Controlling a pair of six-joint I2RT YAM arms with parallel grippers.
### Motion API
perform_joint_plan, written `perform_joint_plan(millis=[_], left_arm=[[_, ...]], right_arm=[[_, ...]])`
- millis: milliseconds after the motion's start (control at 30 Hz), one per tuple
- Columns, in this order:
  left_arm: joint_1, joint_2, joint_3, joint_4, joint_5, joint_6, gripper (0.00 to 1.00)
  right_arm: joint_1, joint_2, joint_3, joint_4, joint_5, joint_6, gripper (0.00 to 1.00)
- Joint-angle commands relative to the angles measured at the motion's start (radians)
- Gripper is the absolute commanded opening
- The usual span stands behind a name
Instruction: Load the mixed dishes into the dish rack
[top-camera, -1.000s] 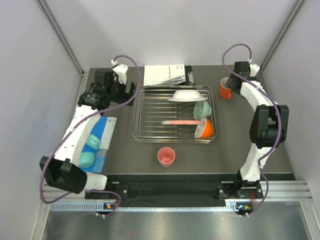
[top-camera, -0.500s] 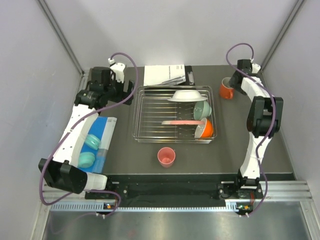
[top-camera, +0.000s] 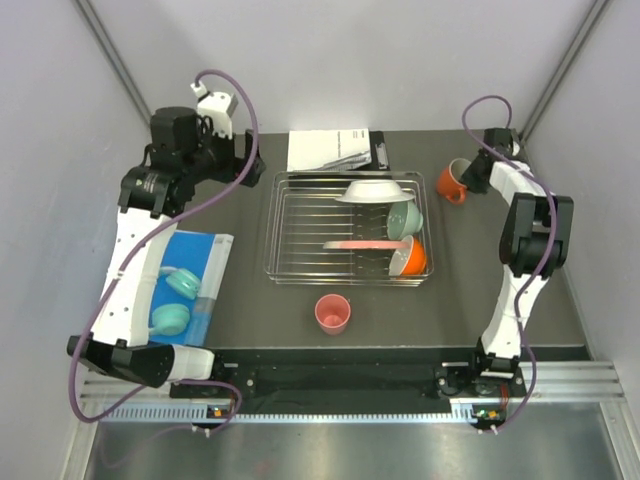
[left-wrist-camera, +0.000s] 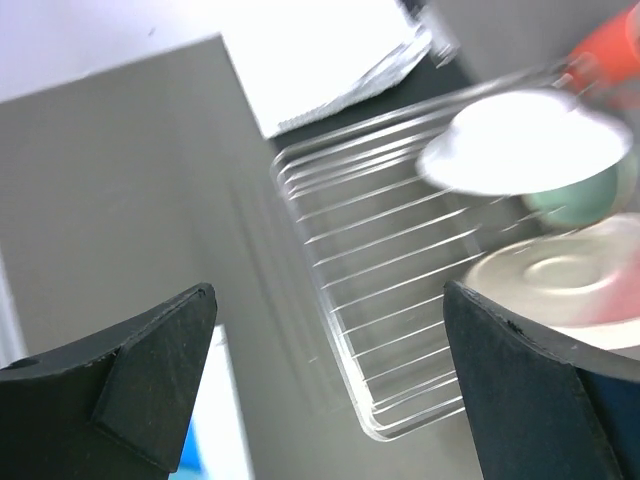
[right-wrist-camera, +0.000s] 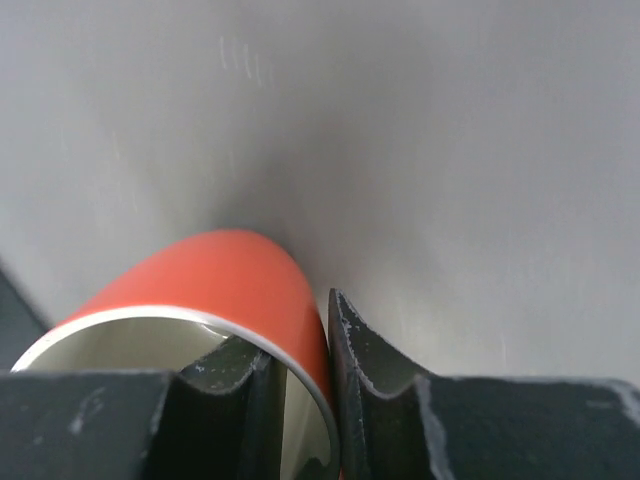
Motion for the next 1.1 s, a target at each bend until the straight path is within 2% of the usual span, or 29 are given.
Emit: perform_joint_plan(millis=[0,100,133,167,200,233,267,300,333,400,433,500,567,600,633,700,867,933,967,1067], left_arm=[[0.004,-0.018,0.112,0.032,0.118,-0.125,0.99],[0.004,0.001,0.180,0.032,0.312,-0.181,0.99],[0.004,0.006,0.194,0.036,0.433,-0.217,0.99],[0.004,0.011,0.198,0.077,0.508,-0.248,0.99],[0.004,0.011,0.194,0.110,0.570,-0.329,0.99],[0.004,0.009,0.182,0.159,0.691,-0.381,0.99],[0.004,0.008,0.145,0.208,0.745,-0.438,0.99],[0.004,0.008,0.120,0.340,0.796,-0.557,0.95],[0.004,0.005,0.088,0.421,0.884,-0.626,0.93],[0.003,-0.003,0.017,0.565,0.914,-0.732,0.92],[0.004,-0.008,0.005,0.581,0.919,-0.737,0.91],[0.004,-0.008,-0.013,0.601,0.925,-0.762,0.91],[0.003,-0.023,-0.080,0.763,0.946,-0.857,0.89],[0.003,-0.032,-0.113,0.827,0.945,-0.988,0.89],[-0.003,-0.041,-0.143,0.997,0.943,-1.045,0.90],[-0.019,-0.052,-0.202,1.104,0.957,-1.137,0.91],[-0.052,-0.093,-0.278,1.119,0.933,-1.115,0.93],[-0.058,-0.107,-0.320,1.174,0.907,-1.147,0.90],[-0.058,-0.124,-0.378,1.267,0.896,-1.203,0.88],[-0.063,-0.136,-0.420,1.242,0.861,-1.190,0.85]], right_arm=[[-0.013,-0.273,-0.164,0.137,-0.259,0.067,0.00],[-0.013,-0.459,-0.247,0.256,-0.493,0.174,0.00],[-0.013,-0.557,-0.290,0.334,-0.570,0.305,0.00],[0.001,-0.605,-0.391,0.566,-0.684,0.399,0.00],[0.014,-0.652,-0.439,0.692,-0.727,0.587,0.00],[0.051,-0.727,-0.479,0.814,-0.759,0.672,0.00],[0.071,-0.760,-0.525,0.950,-0.762,0.725,0.00],[0.088,-0.786,-0.539,1.008,-0.762,0.813,0.00],[0.129,-0.836,-0.548,1.052,-0.744,0.835,0.00],[0.148,-0.898,-0.516,1.005,-0.726,0.792,0.00],[0.153,-0.915,-0.492,0.900,-0.709,0.759,0.00],[0.153,-0.940,-0.449,0.853,-0.706,0.737,0.00],[0.169,-0.950,-0.465,0.954,-0.713,0.799,0.00],[0.182,-0.940,-0.470,0.983,-0.712,0.861,0.00],[0.220,-0.935,-0.478,1.050,-0.693,0.886,0.00],[0.269,-0.906,-0.466,1.056,-0.673,0.882,0.00],[0.422,-0.834,-0.435,1.105,-0.595,0.899,0.00],[0.468,-0.809,-0.429,1.112,-0.548,0.883,0.00],[0.482,-0.800,-0.430,1.134,-0.532,0.882,0.00],[0.530,-0.768,-0.448,1.247,-0.471,0.914,0.00]])
